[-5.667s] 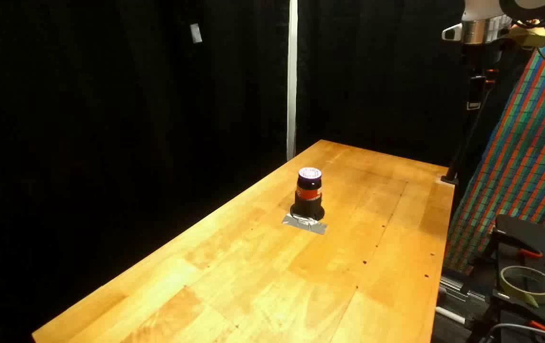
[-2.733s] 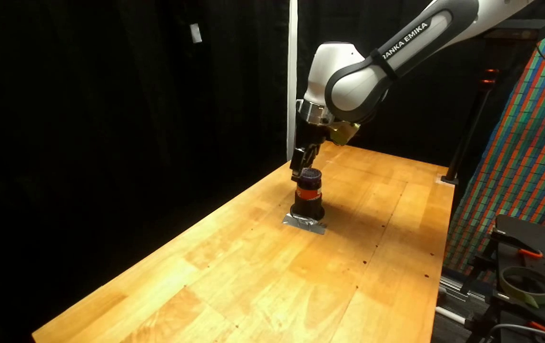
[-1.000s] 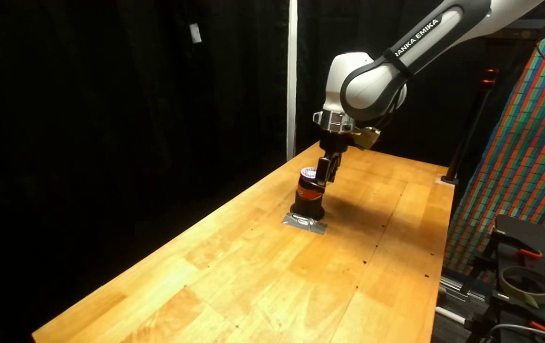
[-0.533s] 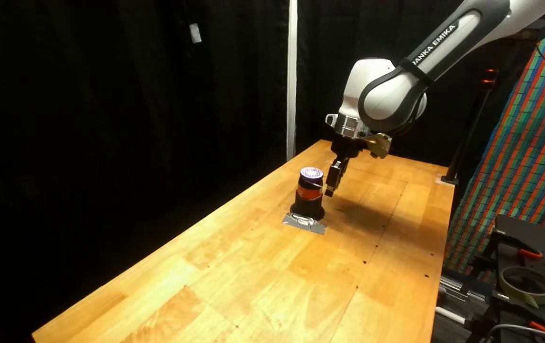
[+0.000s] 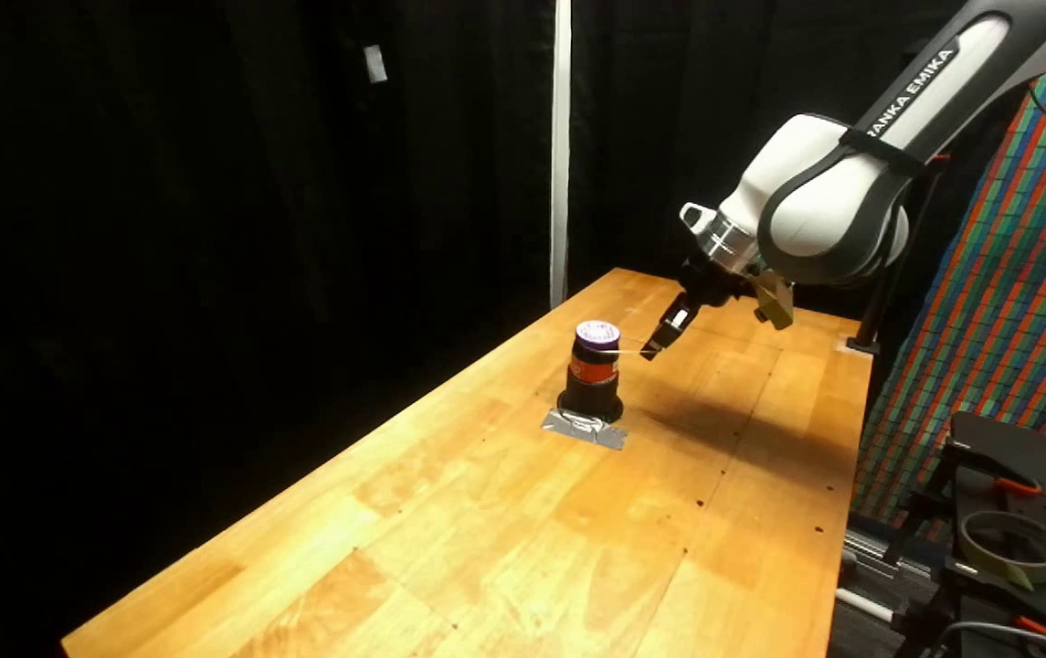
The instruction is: Put the elastic around the bottle on the table
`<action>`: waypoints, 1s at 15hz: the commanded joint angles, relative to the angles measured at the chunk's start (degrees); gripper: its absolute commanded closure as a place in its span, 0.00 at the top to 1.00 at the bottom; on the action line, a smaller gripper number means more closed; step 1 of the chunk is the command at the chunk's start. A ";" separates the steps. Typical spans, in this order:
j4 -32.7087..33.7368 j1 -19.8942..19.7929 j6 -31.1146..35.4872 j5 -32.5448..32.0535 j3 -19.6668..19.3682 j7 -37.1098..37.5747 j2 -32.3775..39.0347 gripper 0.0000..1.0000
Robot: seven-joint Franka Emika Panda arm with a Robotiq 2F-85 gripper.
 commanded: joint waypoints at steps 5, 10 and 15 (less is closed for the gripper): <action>-7.74 -25.47 25.91 -8.86 27.31 -1.50 8.62 0.09; -12.06 -31.38 36.42 -18.26 27.07 -2.11 14.17 0.09; -13.84 -26.52 47.82 -32.40 16.99 9.43 15.07 0.08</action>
